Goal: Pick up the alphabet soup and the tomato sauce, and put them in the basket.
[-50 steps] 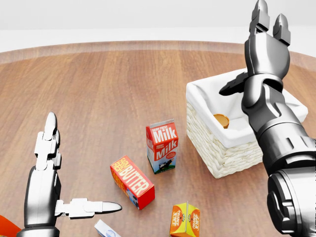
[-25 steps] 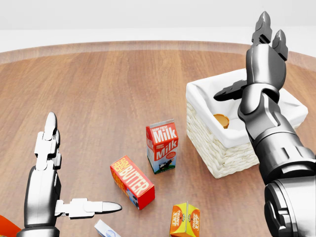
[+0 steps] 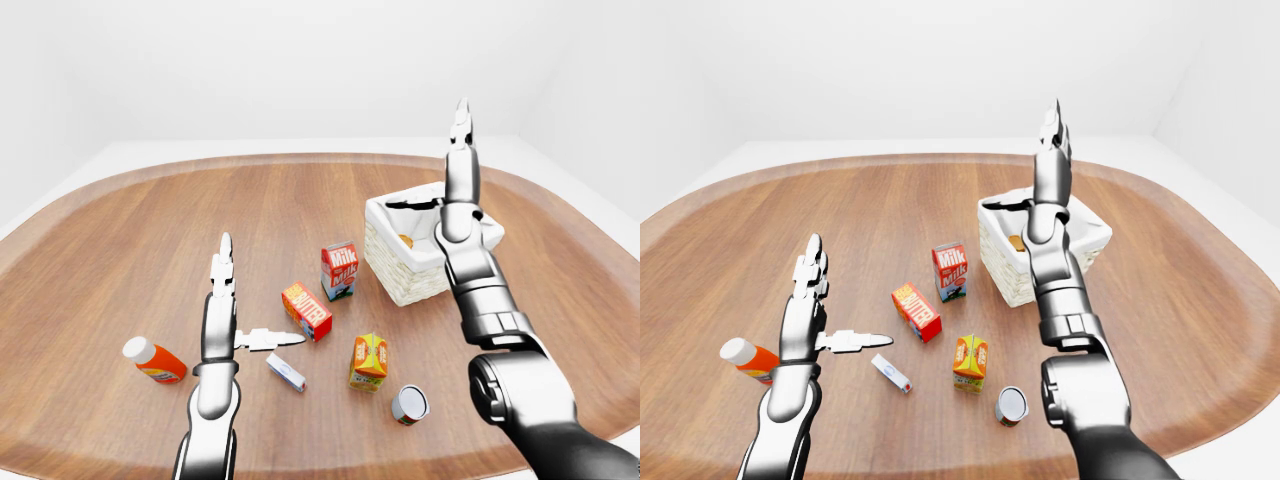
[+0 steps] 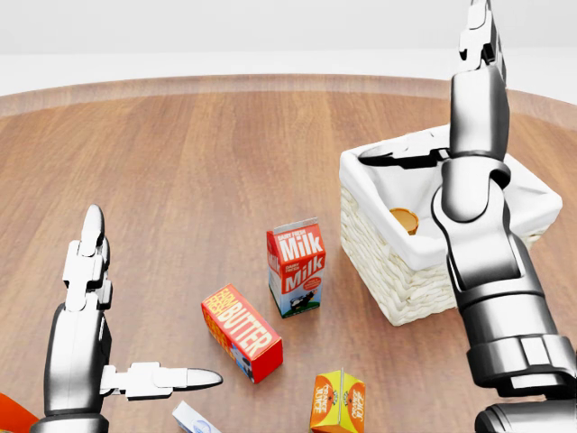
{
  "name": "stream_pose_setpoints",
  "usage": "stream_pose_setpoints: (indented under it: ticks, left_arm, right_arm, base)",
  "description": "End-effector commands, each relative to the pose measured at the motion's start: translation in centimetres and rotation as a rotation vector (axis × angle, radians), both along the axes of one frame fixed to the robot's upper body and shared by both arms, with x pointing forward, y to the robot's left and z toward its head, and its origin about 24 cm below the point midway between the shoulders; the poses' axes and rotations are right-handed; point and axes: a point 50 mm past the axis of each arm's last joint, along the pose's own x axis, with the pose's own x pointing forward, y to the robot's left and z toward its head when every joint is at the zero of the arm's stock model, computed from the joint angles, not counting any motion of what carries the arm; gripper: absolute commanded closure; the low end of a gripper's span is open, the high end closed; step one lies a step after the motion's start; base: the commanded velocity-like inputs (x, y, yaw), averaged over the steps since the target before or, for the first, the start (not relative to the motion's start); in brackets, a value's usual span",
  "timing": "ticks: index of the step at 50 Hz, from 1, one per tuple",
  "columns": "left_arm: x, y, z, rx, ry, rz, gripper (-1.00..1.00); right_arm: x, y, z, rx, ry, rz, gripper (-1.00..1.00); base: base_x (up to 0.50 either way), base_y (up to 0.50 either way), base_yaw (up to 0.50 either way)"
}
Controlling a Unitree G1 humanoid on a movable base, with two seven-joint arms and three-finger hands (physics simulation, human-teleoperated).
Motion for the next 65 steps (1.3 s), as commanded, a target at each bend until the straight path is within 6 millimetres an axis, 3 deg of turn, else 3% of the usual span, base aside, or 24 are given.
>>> stream_pose_setpoints:
  ticks: [1,15,30,44,65]
  left_arm:
    - [-0.1,0.2,0.2,-0.007,-0.008,0.009,-1.00]
    - [-0.1,0.2,0.2,-0.007,-0.008,0.009,-1.00]
    - [-0.1,0.2,0.2,-0.007,-0.008,0.009,-1.00]
    - [-0.1,0.2,0.2,-0.008,-0.008,0.009,-1.00]
    - [-0.1,0.2,0.2,-0.007,-0.008,0.009,-1.00]
  right_arm:
    - [-5.1,2.1,3.1,0.069,-0.237,0.219,-1.00]
    - [-7.3,1.8,1.7,0.109,-0.240,0.250,-1.00]
    - [-11.1,2.0,0.9,0.151,-0.279,0.310,-1.00]
    - [-13.5,2.2,1.3,0.164,-0.328,0.350,-1.00]
    - [-15.7,2.0,0.1,0.201,-0.300,0.369,-1.00]
  base:
    - [0.00,0.00,0.00]
    - [0.00,0.00,0.00]
    - [0.00,0.00,0.00]
    - [0.00,0.00,0.00]
    - [0.00,0.00,0.00]
